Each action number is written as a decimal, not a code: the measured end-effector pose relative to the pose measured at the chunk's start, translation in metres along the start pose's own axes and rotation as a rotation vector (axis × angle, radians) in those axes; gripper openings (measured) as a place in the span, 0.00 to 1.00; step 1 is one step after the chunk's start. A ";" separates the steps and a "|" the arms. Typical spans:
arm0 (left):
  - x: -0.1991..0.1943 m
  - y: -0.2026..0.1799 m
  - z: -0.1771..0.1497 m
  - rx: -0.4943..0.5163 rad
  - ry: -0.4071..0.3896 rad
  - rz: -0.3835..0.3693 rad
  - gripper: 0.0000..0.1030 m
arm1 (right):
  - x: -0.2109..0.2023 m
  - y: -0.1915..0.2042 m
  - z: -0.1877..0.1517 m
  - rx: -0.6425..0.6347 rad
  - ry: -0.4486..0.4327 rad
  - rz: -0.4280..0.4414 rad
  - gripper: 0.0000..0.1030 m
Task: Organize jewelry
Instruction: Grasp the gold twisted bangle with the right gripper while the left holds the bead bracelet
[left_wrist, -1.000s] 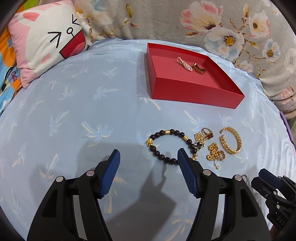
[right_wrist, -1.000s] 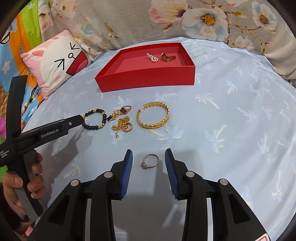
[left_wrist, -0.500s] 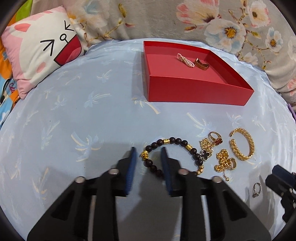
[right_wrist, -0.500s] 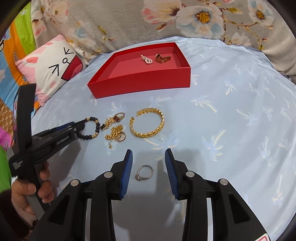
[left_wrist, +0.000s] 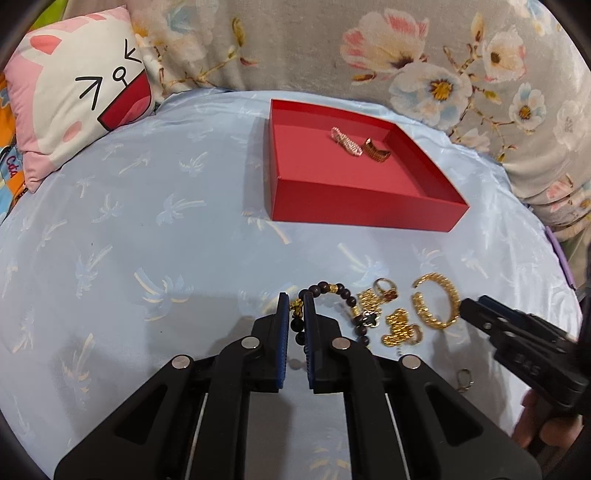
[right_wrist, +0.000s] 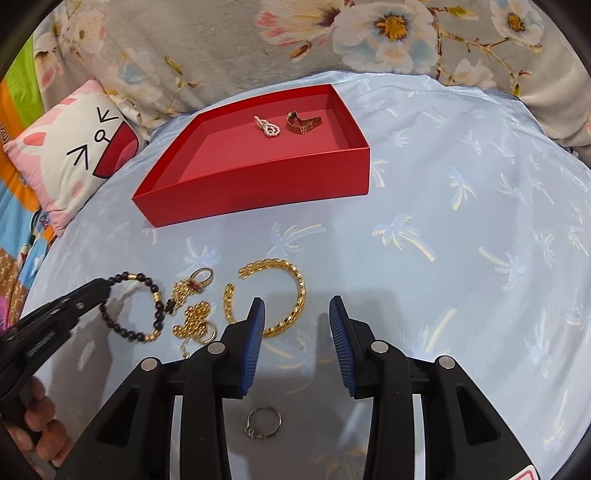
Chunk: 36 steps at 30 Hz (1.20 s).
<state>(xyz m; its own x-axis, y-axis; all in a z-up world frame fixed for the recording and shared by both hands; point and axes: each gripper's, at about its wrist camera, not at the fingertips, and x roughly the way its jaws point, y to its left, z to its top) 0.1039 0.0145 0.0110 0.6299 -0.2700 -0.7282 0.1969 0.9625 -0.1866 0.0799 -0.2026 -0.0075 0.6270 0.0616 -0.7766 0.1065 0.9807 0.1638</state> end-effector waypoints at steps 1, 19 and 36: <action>-0.003 -0.001 0.000 0.001 -0.004 -0.004 0.07 | 0.002 0.000 0.001 0.003 0.003 -0.001 0.34; -0.013 -0.003 0.000 0.002 0.002 -0.042 0.07 | 0.019 0.026 0.001 -0.110 0.022 0.013 0.55; -0.016 -0.005 0.002 -0.006 -0.002 -0.064 0.07 | 0.009 0.021 0.002 -0.089 -0.023 0.001 0.53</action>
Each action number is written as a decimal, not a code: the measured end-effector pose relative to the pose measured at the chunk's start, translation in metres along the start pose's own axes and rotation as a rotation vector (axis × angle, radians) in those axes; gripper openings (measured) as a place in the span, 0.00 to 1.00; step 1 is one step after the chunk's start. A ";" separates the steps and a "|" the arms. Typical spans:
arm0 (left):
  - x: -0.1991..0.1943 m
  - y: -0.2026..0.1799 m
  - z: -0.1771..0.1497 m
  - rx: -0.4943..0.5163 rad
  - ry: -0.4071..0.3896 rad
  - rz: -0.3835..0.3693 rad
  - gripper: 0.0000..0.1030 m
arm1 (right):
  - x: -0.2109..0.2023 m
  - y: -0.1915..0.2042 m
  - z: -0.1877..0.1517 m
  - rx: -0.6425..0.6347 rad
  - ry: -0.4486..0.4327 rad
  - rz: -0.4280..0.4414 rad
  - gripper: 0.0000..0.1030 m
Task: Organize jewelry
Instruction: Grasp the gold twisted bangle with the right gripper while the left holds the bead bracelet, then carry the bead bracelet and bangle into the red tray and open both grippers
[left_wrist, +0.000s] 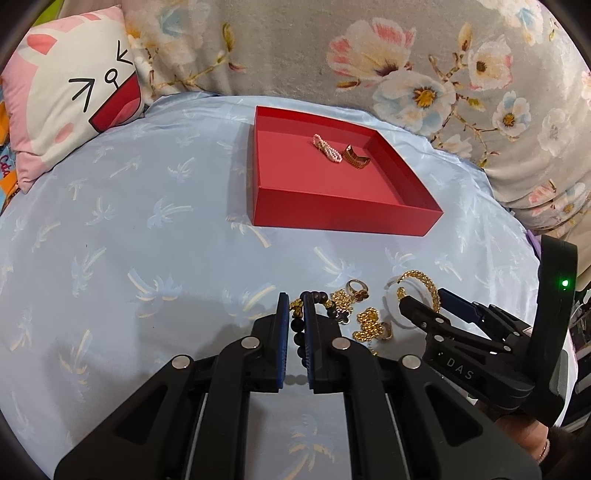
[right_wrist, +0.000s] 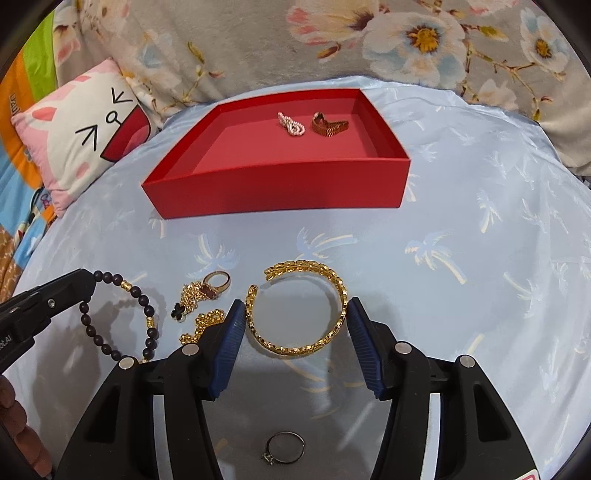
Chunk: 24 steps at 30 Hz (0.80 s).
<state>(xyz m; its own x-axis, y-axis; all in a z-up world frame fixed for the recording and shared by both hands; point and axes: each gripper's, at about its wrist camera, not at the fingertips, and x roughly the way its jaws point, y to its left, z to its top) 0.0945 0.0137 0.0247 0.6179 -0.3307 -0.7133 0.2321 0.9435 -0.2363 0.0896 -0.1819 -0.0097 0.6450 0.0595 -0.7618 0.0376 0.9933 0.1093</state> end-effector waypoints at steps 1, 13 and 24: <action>-0.002 -0.001 0.001 0.001 -0.003 -0.004 0.07 | -0.004 -0.001 0.001 0.004 -0.007 0.003 0.53; -0.040 -0.031 0.043 0.072 -0.124 -0.077 0.07 | -0.051 -0.013 0.028 0.030 -0.110 0.028 0.53; 0.000 -0.046 0.139 0.097 -0.219 -0.120 0.07 | -0.029 -0.024 0.110 0.026 -0.172 0.050 0.53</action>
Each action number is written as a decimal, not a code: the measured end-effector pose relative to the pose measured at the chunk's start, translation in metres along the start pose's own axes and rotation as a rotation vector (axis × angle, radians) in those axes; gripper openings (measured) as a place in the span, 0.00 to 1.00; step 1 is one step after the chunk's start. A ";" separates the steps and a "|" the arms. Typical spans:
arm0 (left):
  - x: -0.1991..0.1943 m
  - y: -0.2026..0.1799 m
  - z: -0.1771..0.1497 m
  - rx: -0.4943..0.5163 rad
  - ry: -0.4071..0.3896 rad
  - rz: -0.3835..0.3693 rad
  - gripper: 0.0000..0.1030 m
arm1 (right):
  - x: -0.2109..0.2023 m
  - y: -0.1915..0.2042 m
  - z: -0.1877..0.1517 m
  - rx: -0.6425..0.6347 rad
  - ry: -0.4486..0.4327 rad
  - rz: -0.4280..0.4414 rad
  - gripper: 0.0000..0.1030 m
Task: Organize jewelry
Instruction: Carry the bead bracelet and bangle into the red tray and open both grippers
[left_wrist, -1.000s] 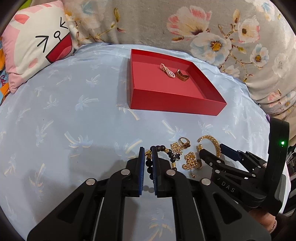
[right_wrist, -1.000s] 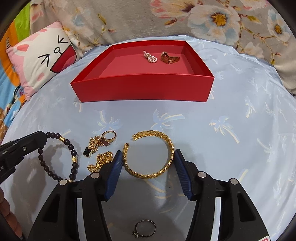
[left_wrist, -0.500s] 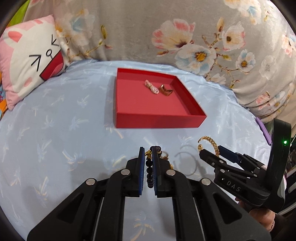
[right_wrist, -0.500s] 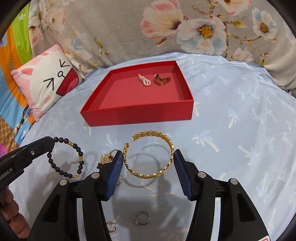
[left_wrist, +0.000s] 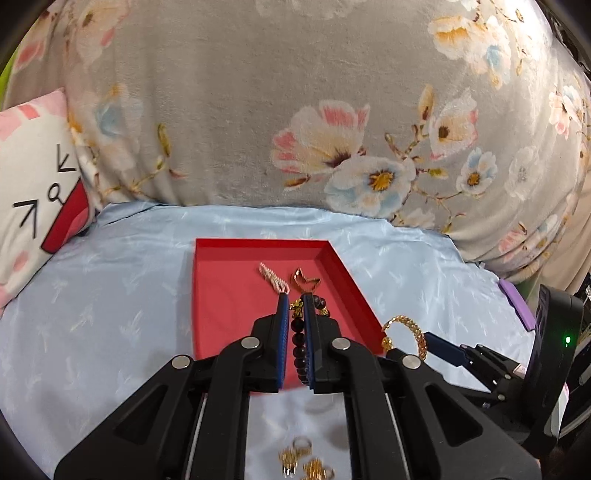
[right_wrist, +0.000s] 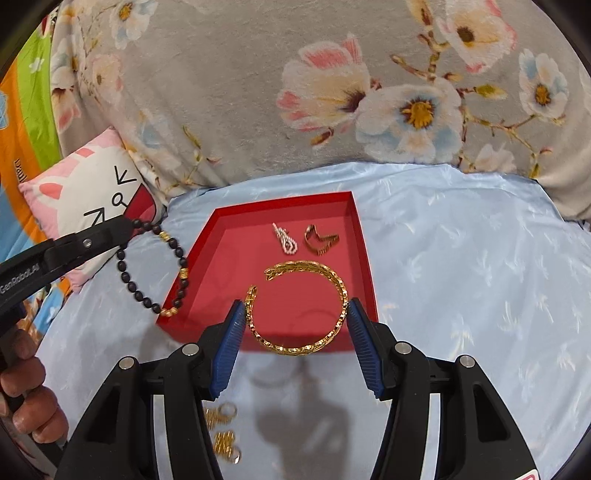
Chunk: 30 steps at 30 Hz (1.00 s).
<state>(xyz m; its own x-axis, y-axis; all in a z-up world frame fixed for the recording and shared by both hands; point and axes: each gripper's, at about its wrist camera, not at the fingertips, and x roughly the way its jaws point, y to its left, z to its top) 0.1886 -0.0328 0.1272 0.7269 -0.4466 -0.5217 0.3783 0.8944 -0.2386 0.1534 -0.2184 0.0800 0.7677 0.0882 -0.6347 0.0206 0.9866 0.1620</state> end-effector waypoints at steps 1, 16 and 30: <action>0.009 0.002 0.003 -0.004 0.000 0.003 0.07 | 0.007 0.001 0.005 0.000 0.004 0.004 0.53; 0.144 0.058 0.015 -0.055 0.151 0.069 0.07 | 0.143 0.013 0.041 -0.022 0.154 0.028 0.53; 0.161 0.082 0.015 -0.091 0.171 0.124 0.12 | 0.181 0.016 0.032 -0.026 0.259 0.030 0.55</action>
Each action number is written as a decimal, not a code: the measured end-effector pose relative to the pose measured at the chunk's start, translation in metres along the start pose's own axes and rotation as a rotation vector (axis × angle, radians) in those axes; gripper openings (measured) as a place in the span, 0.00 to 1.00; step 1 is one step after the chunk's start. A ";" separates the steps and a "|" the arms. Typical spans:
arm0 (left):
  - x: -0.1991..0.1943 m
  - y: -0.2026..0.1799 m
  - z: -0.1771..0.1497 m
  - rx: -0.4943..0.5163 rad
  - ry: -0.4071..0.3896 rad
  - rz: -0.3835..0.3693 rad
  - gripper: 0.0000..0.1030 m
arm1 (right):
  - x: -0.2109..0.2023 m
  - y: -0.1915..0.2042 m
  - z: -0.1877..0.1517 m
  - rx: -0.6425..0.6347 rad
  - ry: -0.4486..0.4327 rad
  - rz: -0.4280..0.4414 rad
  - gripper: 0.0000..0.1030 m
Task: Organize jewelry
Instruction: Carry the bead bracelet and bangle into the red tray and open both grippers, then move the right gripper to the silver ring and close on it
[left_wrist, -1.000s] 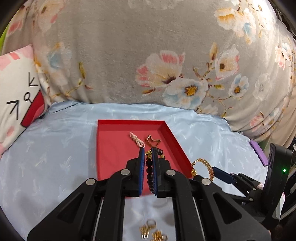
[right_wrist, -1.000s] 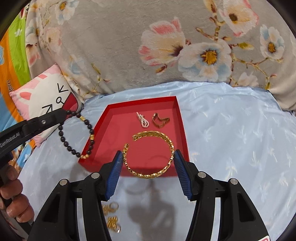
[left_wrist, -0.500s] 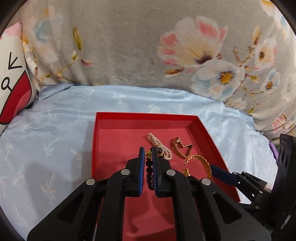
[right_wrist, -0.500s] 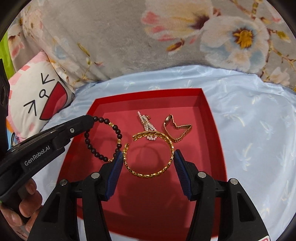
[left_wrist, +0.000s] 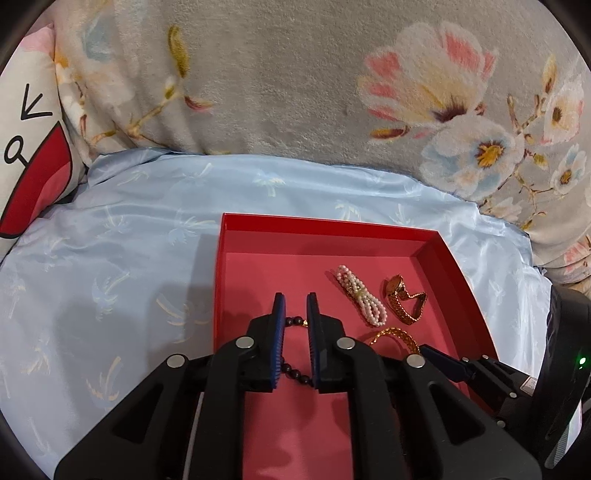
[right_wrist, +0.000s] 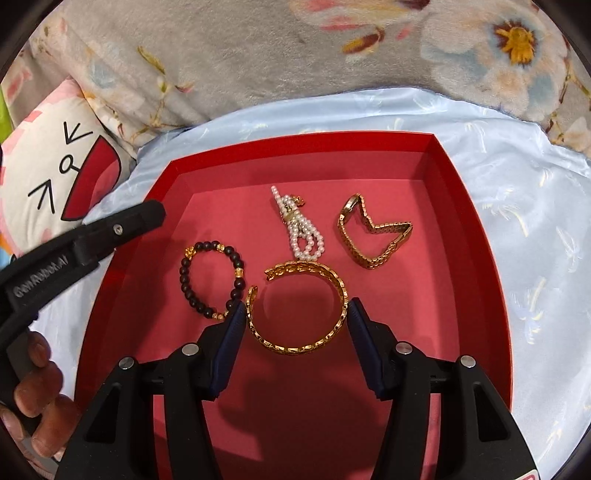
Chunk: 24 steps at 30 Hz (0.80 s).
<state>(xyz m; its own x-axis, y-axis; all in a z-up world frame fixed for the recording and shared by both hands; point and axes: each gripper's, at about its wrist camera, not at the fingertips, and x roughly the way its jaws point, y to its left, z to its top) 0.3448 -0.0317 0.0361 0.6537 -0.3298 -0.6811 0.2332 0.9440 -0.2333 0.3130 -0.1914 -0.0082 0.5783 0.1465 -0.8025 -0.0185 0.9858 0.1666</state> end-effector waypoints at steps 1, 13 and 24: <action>-0.002 0.000 0.000 -0.004 -0.003 -0.001 0.14 | 0.001 0.001 -0.001 -0.002 0.004 -0.004 0.55; -0.053 0.003 -0.011 -0.005 -0.071 0.007 0.19 | -0.049 -0.007 -0.014 0.021 -0.109 -0.026 0.58; -0.133 -0.004 -0.074 0.022 -0.106 0.015 0.30 | -0.148 -0.027 -0.100 0.090 -0.162 0.010 0.59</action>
<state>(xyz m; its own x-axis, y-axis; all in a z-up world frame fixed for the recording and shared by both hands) 0.2038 0.0087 0.0763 0.7292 -0.3152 -0.6074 0.2374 0.9490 -0.2075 0.1462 -0.2311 0.0486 0.7024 0.1336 -0.6991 0.0441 0.9722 0.2301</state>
